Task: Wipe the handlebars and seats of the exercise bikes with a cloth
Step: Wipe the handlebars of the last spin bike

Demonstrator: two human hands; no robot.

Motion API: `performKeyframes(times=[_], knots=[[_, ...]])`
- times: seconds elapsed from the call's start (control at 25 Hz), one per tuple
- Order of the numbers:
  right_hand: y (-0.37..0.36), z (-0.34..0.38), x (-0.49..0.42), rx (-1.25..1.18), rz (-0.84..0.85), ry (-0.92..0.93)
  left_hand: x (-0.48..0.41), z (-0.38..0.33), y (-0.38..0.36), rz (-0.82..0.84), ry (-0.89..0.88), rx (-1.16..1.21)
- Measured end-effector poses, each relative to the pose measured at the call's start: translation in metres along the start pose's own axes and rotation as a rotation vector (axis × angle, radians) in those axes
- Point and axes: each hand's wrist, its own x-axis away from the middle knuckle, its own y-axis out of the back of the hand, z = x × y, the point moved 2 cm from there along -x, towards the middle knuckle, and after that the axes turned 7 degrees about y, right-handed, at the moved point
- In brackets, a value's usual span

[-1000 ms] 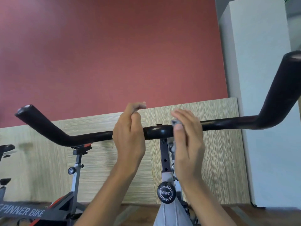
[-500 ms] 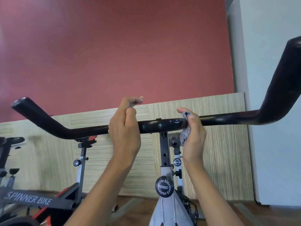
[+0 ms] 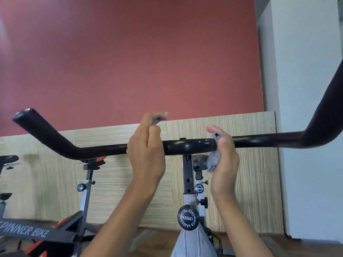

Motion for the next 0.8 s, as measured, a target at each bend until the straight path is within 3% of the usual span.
performKeyframes(times=[0.08,0.24,0.4,0.6,0.72,0.8], knots=[[-0.001,-0.002,-0.002,-0.038,-0.057,-0.117,0.000,0.000,0.001,-0.008,0.001,-0.015],[-0.007,0.012,0.002,-0.031,-0.076,0.015,0.001,-0.002,0.000,-0.018,-0.020,-0.009],[-0.006,0.006,-0.001,0.070,-0.115,-0.090,-0.001,0.000,0.001,-0.032,-0.017,-0.037],[-0.036,0.043,0.026,0.613,-0.030,0.376,-0.001,-0.002,0.004,0.050,-0.003,0.017],[-0.071,0.063,0.042,0.935,0.104,0.487,-0.010,0.003,0.015,0.200,-0.025,0.298],[-0.087,0.070,0.052,1.038,0.168,0.506,-0.016,0.014,0.027,0.222,0.052,0.512]])
